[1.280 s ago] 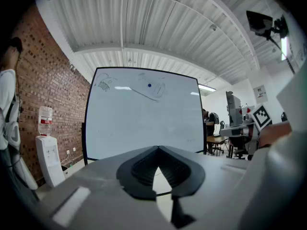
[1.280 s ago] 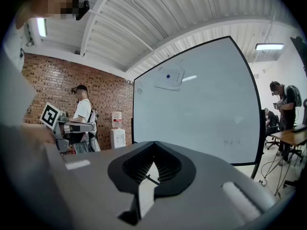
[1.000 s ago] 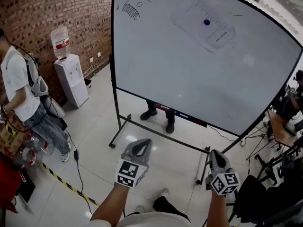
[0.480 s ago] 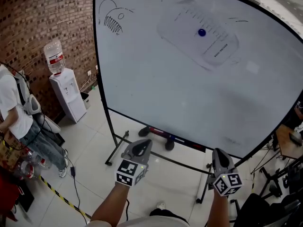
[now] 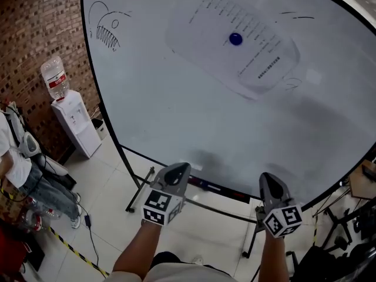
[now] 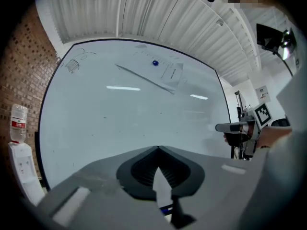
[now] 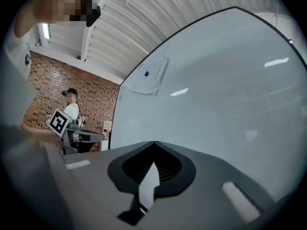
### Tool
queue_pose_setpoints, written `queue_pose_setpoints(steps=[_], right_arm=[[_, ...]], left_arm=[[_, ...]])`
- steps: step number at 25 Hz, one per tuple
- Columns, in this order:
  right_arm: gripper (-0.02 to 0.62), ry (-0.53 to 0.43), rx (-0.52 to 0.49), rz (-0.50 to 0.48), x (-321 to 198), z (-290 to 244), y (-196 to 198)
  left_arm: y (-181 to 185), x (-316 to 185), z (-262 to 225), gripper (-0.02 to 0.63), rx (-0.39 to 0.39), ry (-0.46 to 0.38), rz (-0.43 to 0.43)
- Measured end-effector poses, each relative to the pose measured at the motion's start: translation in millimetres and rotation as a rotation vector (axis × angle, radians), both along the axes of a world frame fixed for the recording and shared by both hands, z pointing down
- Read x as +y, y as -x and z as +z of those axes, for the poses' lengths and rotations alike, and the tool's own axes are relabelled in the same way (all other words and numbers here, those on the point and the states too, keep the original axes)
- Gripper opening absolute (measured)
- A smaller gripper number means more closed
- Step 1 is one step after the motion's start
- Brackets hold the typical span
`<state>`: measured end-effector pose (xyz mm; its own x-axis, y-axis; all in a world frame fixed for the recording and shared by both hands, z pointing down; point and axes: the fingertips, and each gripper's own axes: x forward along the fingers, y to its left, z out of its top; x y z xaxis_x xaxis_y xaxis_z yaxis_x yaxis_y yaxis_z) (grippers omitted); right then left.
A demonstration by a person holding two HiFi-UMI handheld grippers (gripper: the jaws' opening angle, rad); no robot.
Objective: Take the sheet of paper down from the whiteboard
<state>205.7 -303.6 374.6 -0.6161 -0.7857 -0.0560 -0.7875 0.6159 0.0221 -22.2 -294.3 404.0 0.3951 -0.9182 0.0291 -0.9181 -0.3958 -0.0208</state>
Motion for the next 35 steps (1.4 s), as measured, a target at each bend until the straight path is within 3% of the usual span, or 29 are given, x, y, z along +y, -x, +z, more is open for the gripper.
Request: queue_pose_setpoints(steps=[8, 14, 18, 23, 31, 35], right_arm=[[0.006, -0.077, -0.014, 0.108, -37, -43, 16], [0.006, -0.198, -0.018, 0.186, -46, -106, 38], [0.006, -0.275, 0.026, 0.184, -50, -152, 52], [0.006, -0.394, 0.092, 0.178, -56, -215, 53], [0.006, -0.547, 0.141, 0.151, -52, -284, 59], [0.006, -0.573, 0.11, 0.148, -53, -297, 54]], left_arm=[[3, -63, -35, 0.006, -0.009, -0.048, 0.134], [10, -89, -122, 0.006, -0.076, -0.253, 0.25], [0, -93, -188, 0.006, -0.104, -0.391, 0.287], [-29, -95, -255, 0.006, -0.158, -0.525, 0.278], [-36, -95, -330, 0.008, -0.282, -0.656, 0.178], [-54, -105, -343, 0.108, -0.404, -0.673, 0.143]])
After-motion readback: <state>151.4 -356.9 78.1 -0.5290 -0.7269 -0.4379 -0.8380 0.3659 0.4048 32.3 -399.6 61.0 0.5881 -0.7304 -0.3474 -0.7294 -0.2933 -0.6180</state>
